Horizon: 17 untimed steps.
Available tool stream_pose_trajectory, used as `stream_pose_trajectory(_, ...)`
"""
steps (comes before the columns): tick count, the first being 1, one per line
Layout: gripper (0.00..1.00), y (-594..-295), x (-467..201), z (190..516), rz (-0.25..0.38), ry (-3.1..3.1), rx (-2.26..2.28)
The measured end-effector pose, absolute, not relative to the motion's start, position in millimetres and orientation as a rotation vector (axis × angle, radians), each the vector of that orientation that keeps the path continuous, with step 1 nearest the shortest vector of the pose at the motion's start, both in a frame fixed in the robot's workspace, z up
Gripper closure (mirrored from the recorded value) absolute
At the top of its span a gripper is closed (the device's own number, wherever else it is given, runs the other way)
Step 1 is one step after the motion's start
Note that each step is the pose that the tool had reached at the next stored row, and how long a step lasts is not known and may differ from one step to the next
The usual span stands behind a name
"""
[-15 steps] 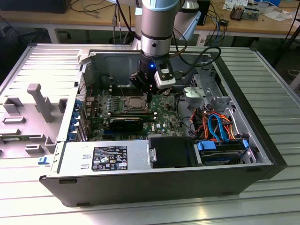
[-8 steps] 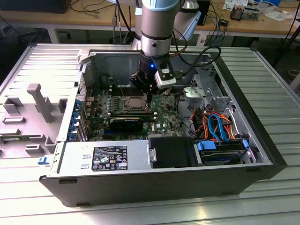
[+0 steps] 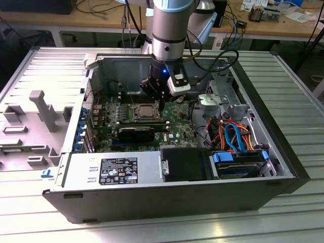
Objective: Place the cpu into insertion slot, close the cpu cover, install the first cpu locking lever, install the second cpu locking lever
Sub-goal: 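Install the first cpu locking lever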
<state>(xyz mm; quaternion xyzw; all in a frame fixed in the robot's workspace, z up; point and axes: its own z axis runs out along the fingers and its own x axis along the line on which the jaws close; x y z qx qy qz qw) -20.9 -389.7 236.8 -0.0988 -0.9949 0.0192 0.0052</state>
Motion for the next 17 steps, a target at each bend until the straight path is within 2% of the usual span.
stream_pose_trajectory(17, 0.89, -389.7, -20.9, 236.8, 0.06, -3.12, -0.265)
